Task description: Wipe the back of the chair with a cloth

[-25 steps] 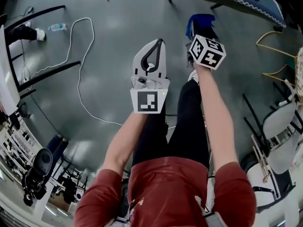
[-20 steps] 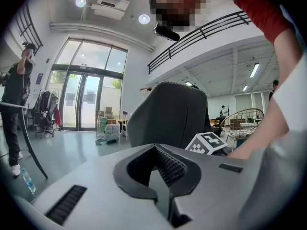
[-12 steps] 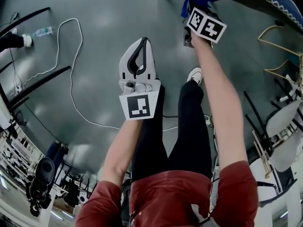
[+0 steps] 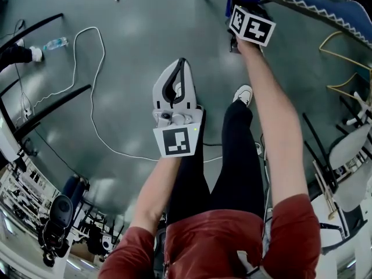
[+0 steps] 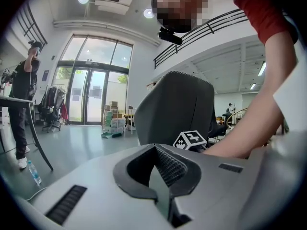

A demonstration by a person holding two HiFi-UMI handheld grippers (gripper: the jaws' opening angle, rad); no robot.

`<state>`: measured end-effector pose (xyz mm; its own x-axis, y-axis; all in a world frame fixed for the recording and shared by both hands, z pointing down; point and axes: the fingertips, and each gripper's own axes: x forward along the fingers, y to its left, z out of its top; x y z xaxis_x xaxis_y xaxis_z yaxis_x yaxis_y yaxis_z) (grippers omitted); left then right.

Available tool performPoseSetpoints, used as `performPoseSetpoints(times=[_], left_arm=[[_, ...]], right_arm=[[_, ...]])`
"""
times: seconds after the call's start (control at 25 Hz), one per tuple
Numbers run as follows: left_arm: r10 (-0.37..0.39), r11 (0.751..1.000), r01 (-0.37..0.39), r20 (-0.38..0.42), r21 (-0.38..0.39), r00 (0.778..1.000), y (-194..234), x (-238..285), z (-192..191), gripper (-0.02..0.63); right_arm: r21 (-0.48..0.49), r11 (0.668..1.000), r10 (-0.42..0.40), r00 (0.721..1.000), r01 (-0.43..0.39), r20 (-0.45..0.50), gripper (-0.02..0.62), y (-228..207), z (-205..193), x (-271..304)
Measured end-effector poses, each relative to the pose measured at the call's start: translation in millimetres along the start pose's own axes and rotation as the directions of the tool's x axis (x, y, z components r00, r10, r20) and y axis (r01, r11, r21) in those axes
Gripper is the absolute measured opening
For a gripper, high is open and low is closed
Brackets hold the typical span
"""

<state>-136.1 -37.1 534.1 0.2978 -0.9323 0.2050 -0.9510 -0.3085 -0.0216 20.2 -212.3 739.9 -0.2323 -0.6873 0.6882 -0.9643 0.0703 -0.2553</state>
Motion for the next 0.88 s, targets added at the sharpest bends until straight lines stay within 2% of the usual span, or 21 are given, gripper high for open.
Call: performPoseSetpoints(times=[0.2, 0.44, 0.6, 0.88], left_arm=[[-0.004, 1.0, 0.004, 0.016, -0.004, 1.0, -0.6, 0.3, 18.0, 0.012], [-0.015, 1.0, 0.014, 0.024, 0.01, 1.0, -10.1, -9.4, 48.5, 0.012], [-0.039, 0.999, 0.038, 0.037, 0.033, 0.999, -17.7, -20.3, 87.3, 0.012], [-0.052, 0.996, 0.048, 0.051, 0.069, 0.997, -25.1, -50.7, 152.4, 0.012]], right_arm=[[-0.021, 1.0, -0.005, 1.0, 0.004, -0.003, 0.064, 7.9, 11.4, -14.4], [-0.077, 0.997, 0.02, 0.999, -0.017, 0.029, 0.064, 26.1, 37.4, -61.0], [-0.133, 0.99, 0.048, 0.998, -0.041, 0.049, 0.064, 42.5, 63.2, -103.5], [-0.111, 0.992, 0.068, 0.996, -0.06, 0.066, 0.064, 70.7, 104.3, -178.7]])
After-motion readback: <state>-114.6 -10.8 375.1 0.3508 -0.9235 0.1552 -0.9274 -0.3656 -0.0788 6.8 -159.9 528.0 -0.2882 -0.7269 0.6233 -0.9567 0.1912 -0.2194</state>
